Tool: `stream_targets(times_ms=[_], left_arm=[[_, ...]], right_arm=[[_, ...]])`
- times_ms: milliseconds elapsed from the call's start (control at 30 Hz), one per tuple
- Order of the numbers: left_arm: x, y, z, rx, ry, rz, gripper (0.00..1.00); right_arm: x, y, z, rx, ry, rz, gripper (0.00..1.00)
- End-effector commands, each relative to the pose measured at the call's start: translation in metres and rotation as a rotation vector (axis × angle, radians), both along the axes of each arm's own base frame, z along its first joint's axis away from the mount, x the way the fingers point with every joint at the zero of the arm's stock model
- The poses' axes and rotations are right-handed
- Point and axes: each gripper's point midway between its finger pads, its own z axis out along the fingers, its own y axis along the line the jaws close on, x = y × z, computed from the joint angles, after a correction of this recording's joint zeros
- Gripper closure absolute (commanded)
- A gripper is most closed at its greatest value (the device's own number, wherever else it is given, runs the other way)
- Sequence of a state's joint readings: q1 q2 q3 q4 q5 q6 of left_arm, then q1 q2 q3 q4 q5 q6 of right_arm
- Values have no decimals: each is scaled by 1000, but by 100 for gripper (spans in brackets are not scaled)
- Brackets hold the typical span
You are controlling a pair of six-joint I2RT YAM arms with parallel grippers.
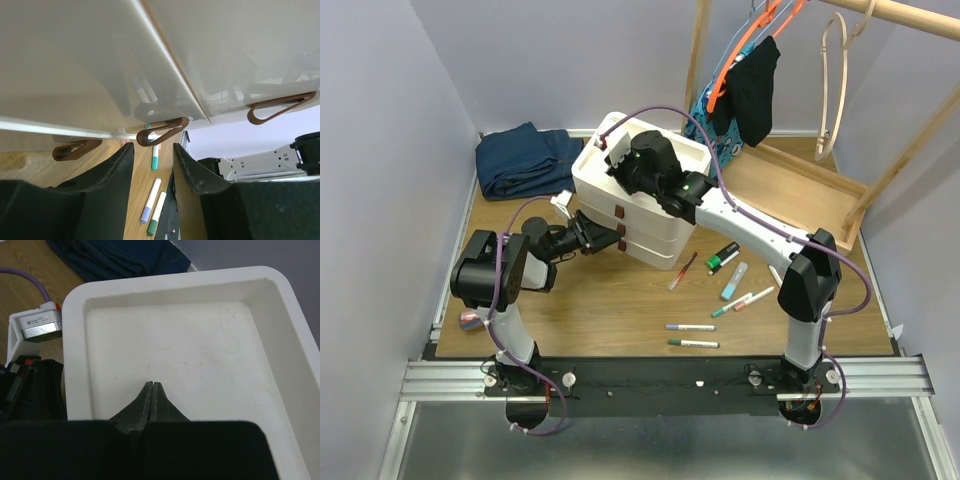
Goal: Sort the stationery into containers
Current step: Open the drawer in the storage box.
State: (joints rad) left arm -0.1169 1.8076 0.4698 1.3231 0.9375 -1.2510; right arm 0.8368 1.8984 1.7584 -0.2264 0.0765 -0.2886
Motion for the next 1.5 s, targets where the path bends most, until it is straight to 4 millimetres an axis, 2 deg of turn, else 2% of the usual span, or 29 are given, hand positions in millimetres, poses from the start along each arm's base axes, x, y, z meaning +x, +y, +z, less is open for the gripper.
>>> stream_targets(times_ms=[0, 433, 600, 867, 1067, 1100, 1267, 1400, 1433, 1467], left_arm=[[2, 1, 43, -35, -314, -1, 55], [2, 2, 56, -50, -354, 5, 57], [5, 1, 54, -57, -336, 4, 66], [4, 2, 65, -69, -355, 8, 68], [1, 3, 68, -85, -328, -4, 90], [-1, 4, 66, -88, -309, -7, 100], [-5, 10, 59, -83, -228, -12, 100], [-17, 17, 52, -56, -211, -2, 100], [-20, 20, 61, -47, -242, 4, 100], [-22, 21, 60, -39, -230, 5, 100]], right_arm=[[-26, -14, -102, -225, 227, 28, 99], [-26, -12, -111, -239, 237, 29, 99], [-25, -10, -112, -240, 235, 32, 99], [-26, -11, -117, -251, 238, 33, 99], [-25, -12, -119, -258, 234, 32, 99], [-25, -12, -119, -262, 233, 32, 99], [-25, -14, -121, -271, 231, 35, 99], [-24, -14, -120, -274, 225, 35, 99], [-24, -14, -119, -274, 219, 34, 99], [-23, -15, -118, -275, 216, 32, 99]])
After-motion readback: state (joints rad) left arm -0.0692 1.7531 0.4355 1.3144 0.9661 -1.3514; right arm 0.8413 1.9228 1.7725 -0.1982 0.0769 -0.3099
